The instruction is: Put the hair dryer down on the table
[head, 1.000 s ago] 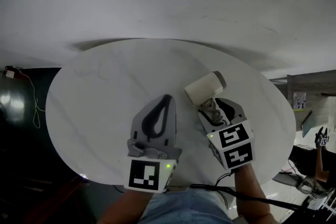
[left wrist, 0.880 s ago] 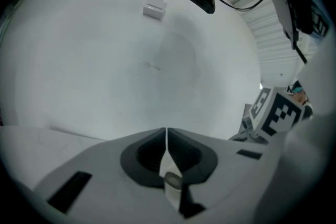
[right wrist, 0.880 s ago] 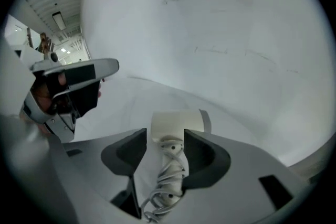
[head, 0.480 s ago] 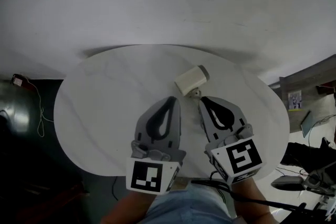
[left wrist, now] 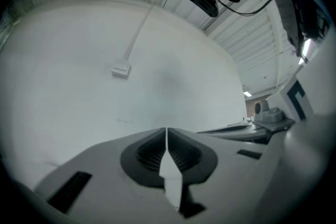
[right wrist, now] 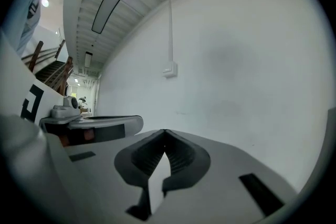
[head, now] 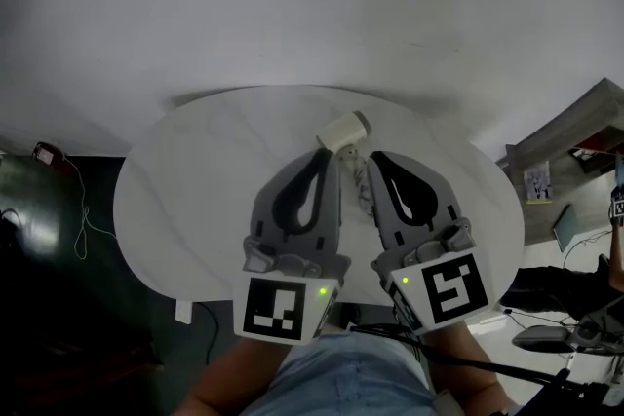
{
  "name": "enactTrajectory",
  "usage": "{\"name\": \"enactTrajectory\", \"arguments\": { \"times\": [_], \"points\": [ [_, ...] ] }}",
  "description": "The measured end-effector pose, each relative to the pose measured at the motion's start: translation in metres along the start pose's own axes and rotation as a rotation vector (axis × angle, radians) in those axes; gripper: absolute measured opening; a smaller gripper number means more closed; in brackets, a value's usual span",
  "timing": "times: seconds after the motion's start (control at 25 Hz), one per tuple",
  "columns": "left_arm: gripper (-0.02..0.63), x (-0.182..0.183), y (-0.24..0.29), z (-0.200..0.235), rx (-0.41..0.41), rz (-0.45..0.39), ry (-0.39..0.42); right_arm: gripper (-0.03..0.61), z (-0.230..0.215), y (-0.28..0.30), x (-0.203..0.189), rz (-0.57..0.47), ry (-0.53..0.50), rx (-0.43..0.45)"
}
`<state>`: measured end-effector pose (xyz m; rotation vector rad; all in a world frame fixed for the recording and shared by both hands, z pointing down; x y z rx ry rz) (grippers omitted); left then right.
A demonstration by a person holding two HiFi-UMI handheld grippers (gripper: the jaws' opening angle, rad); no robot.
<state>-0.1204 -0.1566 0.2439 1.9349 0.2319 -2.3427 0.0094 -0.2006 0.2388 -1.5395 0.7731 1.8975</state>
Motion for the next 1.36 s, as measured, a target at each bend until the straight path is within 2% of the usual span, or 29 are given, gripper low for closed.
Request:
{"name": "enactTrajectory", "arguments": {
  "times": [0.28,0.68,1.36],
  "points": [
    [0.017,0.012,-0.017,-0.014,0.0,-0.025,0.027,0.009,0.013,-0.015,0.013,-0.031,-0.032,0.018],
    [0.017,0.02,-0.021,-0.012,0.003,-0.043,0.045,0.009,0.013,-0.013,0.023,-0.07,-0.06,0.011],
    [0.017,0.015,-0.011,-0.007,0.005,-0.034,0.047,0.009,0.012,-0.003,0.017,-0.061,-0.05,0.021]
  ]
}}
Point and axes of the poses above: the fingertips, and each gripper's own axes: y forward along the fingers, z to its left, x out of its top, the point moved 9 cm from there along -y, backward along the fingers, and after that the axes turned 7 degrees about -y, right-handed, at the moved point
